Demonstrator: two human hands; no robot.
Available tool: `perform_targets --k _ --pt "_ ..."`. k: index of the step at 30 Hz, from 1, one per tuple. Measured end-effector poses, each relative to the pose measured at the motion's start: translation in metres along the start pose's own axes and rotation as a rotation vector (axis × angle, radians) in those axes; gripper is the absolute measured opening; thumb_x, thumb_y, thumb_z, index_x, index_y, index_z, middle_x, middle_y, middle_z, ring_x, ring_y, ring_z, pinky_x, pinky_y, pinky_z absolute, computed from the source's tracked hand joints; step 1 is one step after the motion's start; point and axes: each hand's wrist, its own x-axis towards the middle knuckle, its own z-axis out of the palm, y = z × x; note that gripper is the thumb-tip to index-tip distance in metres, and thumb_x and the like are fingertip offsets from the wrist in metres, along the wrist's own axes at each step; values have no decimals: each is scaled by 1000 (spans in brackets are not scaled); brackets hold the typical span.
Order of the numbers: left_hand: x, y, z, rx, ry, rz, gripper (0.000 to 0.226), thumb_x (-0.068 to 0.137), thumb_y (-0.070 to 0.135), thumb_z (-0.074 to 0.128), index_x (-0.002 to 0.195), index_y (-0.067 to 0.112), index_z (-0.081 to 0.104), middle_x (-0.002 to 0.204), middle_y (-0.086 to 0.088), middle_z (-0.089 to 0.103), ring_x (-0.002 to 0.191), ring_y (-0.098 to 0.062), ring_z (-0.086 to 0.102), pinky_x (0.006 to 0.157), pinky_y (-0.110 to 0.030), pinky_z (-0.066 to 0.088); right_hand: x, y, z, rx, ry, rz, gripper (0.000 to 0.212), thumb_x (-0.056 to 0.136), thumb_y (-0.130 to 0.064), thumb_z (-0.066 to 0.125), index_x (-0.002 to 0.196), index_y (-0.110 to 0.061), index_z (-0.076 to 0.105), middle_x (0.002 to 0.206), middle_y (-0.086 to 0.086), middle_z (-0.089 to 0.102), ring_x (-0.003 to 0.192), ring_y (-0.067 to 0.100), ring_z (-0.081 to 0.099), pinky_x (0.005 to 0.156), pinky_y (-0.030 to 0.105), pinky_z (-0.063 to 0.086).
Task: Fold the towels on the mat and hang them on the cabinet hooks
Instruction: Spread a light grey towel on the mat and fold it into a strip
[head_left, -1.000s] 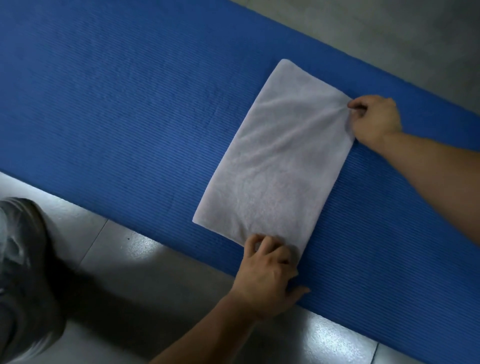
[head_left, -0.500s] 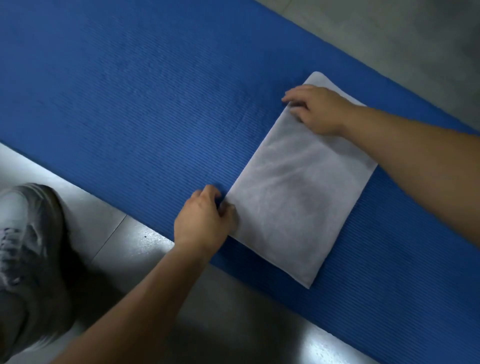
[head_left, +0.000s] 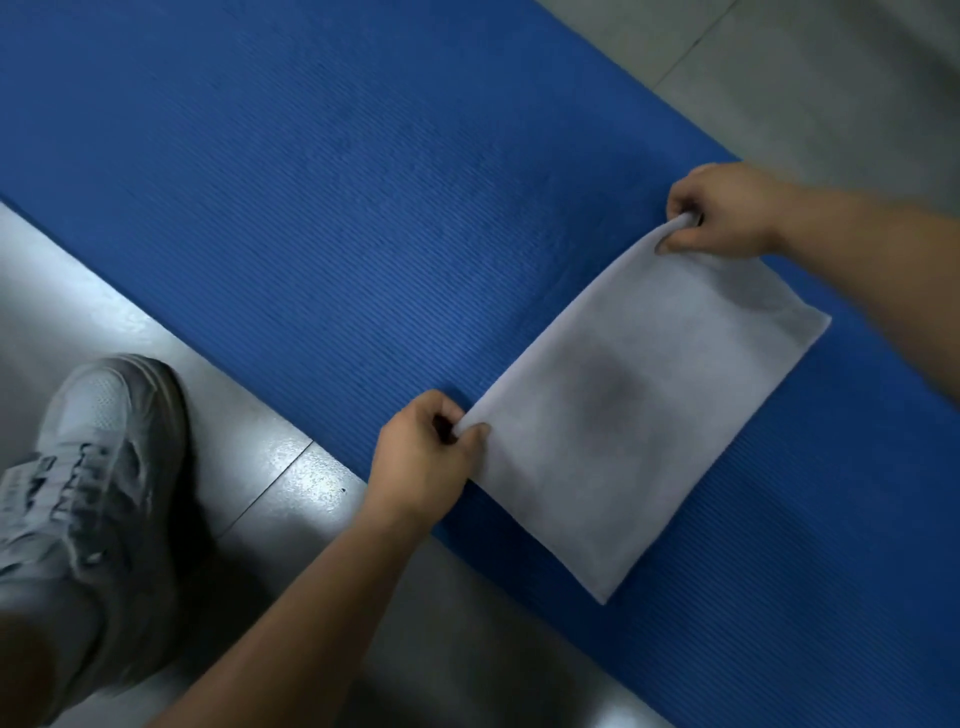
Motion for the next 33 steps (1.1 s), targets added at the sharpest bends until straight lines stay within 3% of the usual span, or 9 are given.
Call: perform_targets --k 4,7,10,13,18,21,23,29,33 --pt "18 -3 -31 -68 199 -11 22 83 35 77 77 21 61 67 7 62 60 -6 56 59 -29 47 27 -32 -18 78 128 -45 32 84 -52 68 103 -26 64 104 0 47 94 28 55 90 45 48" --pt "19 3 -52 -164 275 41 19 86 34 76 80 21 63 76 6 66 70 -11 61 66 -37 56 47 -54 -27 140 241 -84 32 88 -45 67 104 -18 68 108 4 52 101 28 56 89 40 47" --pt "10 8 -58 -240 230 163 7 89 25 73 87 22 67 88 12 70 81 -9 67 76 -39 60 51 -62 -34 262 309 -85 35 86 -48 69 100 -16 70 112 6 60 101 24 59 90 40 50" --pt "0 -2 -45 -247 150 343 8 86 25 72 88 19 67 112 11 70 109 -8 65 93 -36 55 40 -54 -30 384 346 -63 49 80 -63 65 102 -20 72 121 0 62 109 14 59 97 36 50" --pt "-17 -20 0 -56 34 625 17 84 33 74 87 17 69 150 -3 49 150 -20 32 116 -41 36 2 -23 3 555 484 66 46 84 -59 62 101 -18 73 126 -4 63 112 6 57 97 23 44" --pt "-26 -27 26 113 -44 689 16 85 37 76 90 23 71 159 -4 41 154 -22 24 116 -52 34 -20 -7 30 581 489 135 40 86 -51 68 105 -16 72 132 -2 61 116 6 54 101 25 43" --pt "-29 -32 39 237 -35 686 15 86 39 74 95 28 71 161 -3 36 154 -23 21 116 -56 32 -31 0 47 557 419 166 46 87 -47 71 119 -14 68 144 -3 54 128 11 51 109 32 41" --pt "-40 -36 56 567 -35 687 28 95 49 53 109 32 71 167 -6 22 157 -25 7 125 -52 14 -41 -5 77 512 282 216 65 93 -47 63 148 -17 45 164 -7 25 152 19 19 123 39 19" --pt "-37 -24 49 568 38 691 33 97 47 49 97 27 75 154 -7 47 147 -26 36 116 -46 28 -40 -17 80 418 331 299 49 97 -49 53 138 -20 54 163 -6 28 155 27 0 123 48 12"
